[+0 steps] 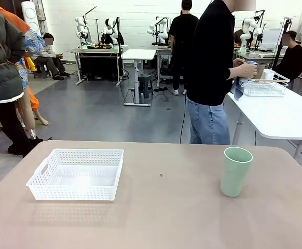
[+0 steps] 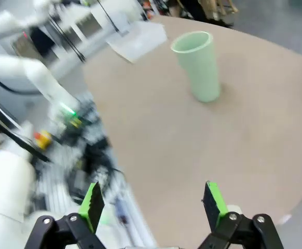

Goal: Clean and organize the cups into the basket.
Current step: Pick up the Organizing basket and move it to the center of the table, then pick up the Reusable plastic cup from the right side of the table and place it inside the Organizing basket.

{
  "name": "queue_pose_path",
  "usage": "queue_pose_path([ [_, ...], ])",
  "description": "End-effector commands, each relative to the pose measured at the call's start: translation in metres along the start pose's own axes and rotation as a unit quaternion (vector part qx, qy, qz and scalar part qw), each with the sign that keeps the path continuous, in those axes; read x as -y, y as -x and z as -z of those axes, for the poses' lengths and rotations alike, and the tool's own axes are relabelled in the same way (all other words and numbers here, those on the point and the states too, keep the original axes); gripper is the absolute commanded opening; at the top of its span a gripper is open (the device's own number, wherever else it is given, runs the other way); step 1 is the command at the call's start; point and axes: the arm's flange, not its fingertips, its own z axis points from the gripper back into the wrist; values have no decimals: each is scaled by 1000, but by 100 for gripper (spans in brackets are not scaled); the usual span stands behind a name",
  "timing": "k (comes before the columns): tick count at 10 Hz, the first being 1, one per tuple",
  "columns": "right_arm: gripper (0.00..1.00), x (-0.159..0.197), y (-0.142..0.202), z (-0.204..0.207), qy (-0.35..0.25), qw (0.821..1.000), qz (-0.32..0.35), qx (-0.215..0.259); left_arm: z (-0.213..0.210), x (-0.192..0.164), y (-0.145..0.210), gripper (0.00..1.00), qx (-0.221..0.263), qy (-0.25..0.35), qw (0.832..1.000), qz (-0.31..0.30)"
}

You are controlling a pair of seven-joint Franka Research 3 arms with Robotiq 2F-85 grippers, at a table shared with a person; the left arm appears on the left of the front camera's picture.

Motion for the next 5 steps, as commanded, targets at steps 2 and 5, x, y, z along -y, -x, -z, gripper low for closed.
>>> queue_pose_path([
  [2, 100, 52, -21, 40, 46, 997, -8, 57, 73, 69, -21, 100, -39, -89, 995, 27],
  [5, 100, 69, -39, 86, -76, 993, 33, 89, 140, 100, -26, 100, -71, -106, 991, 30],
])
